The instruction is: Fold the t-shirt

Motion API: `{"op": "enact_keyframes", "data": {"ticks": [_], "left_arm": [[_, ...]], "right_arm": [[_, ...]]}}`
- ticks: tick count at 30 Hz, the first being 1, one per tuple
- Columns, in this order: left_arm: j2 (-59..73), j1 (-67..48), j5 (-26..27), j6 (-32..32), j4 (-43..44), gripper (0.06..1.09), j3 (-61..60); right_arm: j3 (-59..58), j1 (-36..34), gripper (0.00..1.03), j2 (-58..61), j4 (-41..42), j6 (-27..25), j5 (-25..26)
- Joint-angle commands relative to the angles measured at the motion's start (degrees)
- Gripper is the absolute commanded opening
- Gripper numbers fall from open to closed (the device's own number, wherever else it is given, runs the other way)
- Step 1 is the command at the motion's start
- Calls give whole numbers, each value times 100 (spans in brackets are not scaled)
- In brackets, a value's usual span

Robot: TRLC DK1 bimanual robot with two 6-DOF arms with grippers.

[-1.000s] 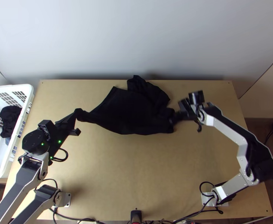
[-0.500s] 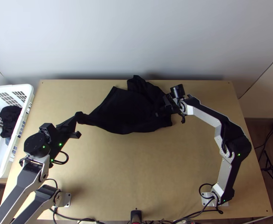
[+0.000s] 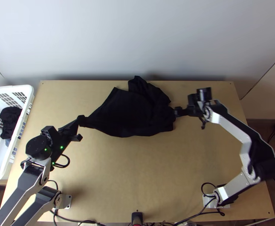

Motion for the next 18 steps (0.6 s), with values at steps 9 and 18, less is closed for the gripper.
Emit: {"op": "enact_keyframes", "data": {"ticks": [9,18], "left_arm": [[35,37,-41,0,31,10,33],[-18,37,-68,-18,22,10,15]], "right_arm": [[-1704,273,99,-1254,-763,221,-522],[-1616,326,99,-789,-341,660,-733]]}}
